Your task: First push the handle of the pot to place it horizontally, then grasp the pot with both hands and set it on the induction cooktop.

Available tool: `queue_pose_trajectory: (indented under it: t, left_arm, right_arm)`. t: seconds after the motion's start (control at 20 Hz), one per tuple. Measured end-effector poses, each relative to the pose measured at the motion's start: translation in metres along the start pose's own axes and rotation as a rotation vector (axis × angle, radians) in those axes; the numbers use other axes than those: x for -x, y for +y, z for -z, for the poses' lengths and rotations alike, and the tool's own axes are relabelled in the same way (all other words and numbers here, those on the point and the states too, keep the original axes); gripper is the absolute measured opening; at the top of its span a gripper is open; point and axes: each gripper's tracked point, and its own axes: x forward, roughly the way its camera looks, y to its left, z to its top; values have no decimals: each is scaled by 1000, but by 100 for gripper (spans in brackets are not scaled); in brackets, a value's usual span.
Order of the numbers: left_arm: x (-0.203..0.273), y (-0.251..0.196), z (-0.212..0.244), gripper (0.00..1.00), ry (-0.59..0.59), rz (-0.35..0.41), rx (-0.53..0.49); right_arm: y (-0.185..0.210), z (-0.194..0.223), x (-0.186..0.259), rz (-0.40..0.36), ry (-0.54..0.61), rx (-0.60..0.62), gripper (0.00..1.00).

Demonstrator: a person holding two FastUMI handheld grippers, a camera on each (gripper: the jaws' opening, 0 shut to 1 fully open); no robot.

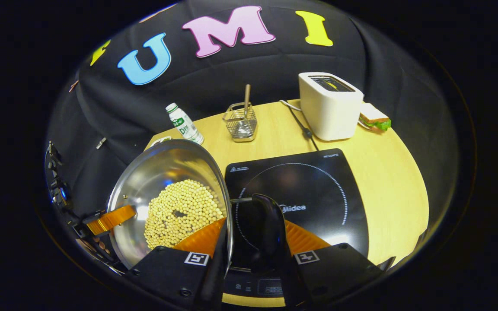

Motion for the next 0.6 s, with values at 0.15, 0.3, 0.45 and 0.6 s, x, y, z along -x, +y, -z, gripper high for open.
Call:
queue_pose_trajectory:
  t: [0.15, 0.3, 0.45, 0.6]
  left_arm:
    - [-10, -27, 2, 57, 5, 10, -5]
    - [-23, -51, 5, 57, 16, 18, -5]
    - [-31, -72, 8, 57, 27, 19, -5]
    - [-45, -90, 10, 57, 34, 13, 2]
  right_arm:
    - [-27, -6, 5, 8, -1, -9, 52]
    - [-53, -10, 9, 18, -2, -13, 56]
    - [-77, -13, 8, 23, 16, -20, 56]
    - [-97, -20, 4, 22, 28, -17, 52]
